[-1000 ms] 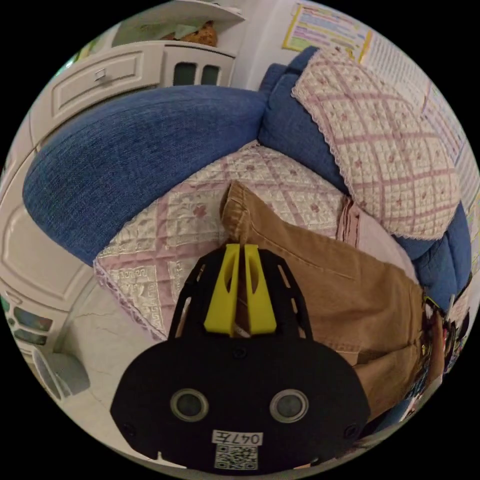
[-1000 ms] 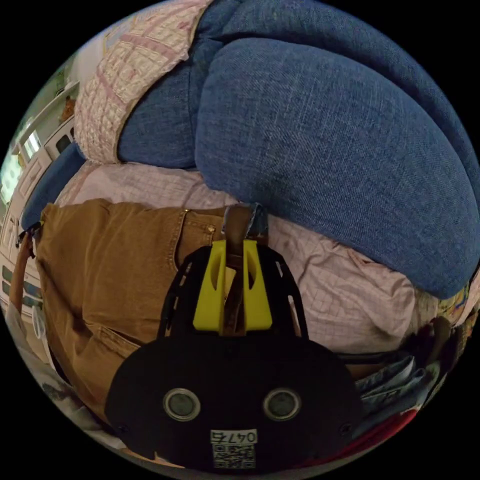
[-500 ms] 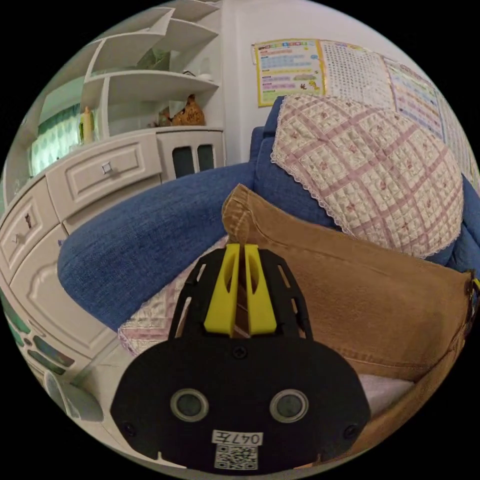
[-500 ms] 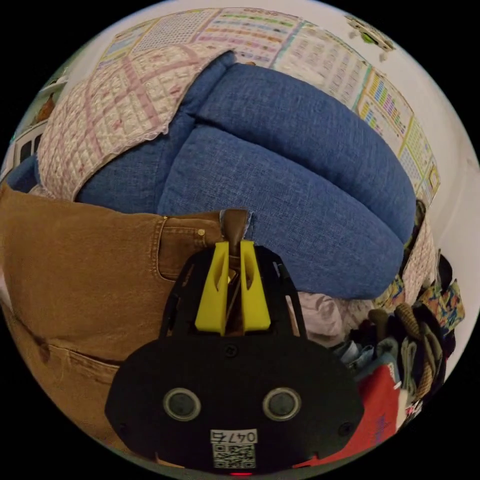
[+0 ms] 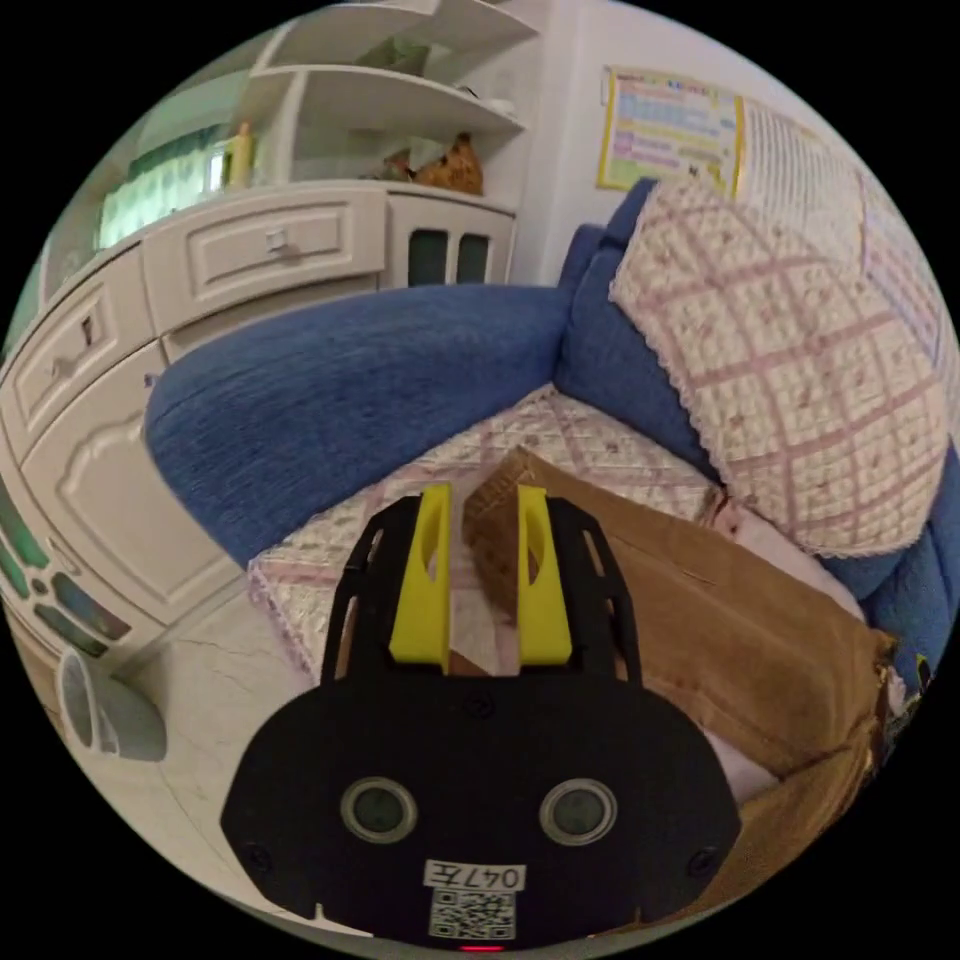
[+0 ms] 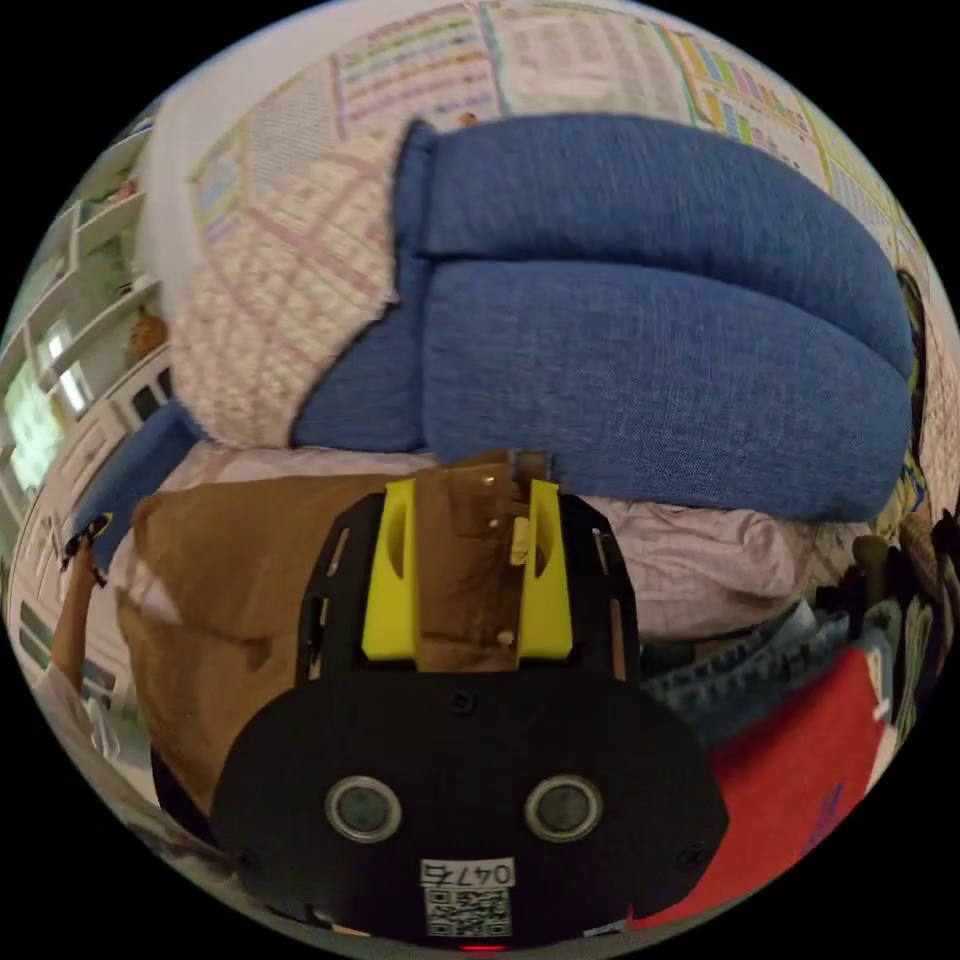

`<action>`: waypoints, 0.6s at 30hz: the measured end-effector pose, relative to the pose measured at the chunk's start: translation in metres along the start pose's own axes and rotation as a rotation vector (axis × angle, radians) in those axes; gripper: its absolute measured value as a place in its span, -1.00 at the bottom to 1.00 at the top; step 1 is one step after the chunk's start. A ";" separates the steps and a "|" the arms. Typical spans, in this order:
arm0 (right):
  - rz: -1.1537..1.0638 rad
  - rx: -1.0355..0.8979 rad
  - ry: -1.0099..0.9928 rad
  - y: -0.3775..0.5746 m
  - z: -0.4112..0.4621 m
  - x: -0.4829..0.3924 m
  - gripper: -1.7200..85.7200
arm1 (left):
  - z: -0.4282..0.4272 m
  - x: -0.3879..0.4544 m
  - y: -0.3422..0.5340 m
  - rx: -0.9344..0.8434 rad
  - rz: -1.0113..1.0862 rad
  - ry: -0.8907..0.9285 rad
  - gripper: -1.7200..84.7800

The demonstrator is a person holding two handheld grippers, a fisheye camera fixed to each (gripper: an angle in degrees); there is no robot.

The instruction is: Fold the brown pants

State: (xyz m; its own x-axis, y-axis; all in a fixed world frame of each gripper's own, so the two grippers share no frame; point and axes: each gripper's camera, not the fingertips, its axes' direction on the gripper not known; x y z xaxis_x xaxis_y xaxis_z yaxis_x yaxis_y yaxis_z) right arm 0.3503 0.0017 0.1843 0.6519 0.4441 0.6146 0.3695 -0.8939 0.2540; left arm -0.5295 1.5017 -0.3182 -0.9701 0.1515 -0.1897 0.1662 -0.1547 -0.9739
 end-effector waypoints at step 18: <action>0.156 0.028 -0.053 0.275 -0.292 -0.094 -0.79 | -0.276 -0.366 0.203 -0.337 -0.806 0.840 -0.59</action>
State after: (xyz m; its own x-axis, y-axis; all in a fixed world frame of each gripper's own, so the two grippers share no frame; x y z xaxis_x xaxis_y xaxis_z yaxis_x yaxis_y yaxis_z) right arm 0.1971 -0.3039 0.4148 0.7365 0.3029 0.6048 0.2784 -0.9506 0.1371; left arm -0.0917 1.6841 -0.4805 -0.4203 0.6926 0.5862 -0.2736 0.5192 -0.8097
